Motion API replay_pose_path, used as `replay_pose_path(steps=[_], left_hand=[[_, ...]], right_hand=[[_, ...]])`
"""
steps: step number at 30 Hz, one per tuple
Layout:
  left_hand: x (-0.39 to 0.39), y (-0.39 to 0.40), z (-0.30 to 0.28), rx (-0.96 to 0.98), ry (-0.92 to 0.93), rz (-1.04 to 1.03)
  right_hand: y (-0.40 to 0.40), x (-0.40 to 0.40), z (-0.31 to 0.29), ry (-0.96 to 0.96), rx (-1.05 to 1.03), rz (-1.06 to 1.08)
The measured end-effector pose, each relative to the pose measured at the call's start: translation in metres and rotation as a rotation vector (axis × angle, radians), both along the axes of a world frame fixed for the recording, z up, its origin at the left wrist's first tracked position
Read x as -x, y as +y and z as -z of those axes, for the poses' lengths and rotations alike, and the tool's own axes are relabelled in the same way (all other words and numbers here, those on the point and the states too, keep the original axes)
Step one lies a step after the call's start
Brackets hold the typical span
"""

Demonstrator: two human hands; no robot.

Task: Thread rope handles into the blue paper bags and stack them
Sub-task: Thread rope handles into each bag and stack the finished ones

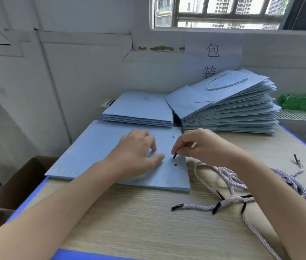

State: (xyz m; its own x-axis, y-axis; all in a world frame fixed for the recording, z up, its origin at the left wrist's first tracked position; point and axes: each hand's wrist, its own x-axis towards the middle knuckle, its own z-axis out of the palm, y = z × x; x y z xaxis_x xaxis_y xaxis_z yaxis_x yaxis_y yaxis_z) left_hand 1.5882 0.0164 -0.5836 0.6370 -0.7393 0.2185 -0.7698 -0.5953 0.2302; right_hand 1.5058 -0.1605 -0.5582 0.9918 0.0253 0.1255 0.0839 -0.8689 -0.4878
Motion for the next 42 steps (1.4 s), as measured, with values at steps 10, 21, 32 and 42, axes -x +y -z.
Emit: replay_pose_path(steps=[10, 21, 32, 42], left_hand=[[0.025, -0.003, -0.006, -0.4, 0.189, -0.123], [0.031, 0.003, 0.009, -0.225, 0.163, -0.121], [0.021, 0.004, 0.007, -0.072, 0.238, -0.105], [0.006, 0.019, -0.014, 0.174, 0.534, -0.032]], right_hand=[[0.008, 0.005, -0.003, -0.054, 0.035, -0.035], [0.036, 0.004, 0.004, -0.076, 0.164, -0.177], [0.041, 0.002, 0.009, -0.082, 0.017, -0.176], [0.023, 0.011, -0.012, -0.2, -0.032, -0.048]])
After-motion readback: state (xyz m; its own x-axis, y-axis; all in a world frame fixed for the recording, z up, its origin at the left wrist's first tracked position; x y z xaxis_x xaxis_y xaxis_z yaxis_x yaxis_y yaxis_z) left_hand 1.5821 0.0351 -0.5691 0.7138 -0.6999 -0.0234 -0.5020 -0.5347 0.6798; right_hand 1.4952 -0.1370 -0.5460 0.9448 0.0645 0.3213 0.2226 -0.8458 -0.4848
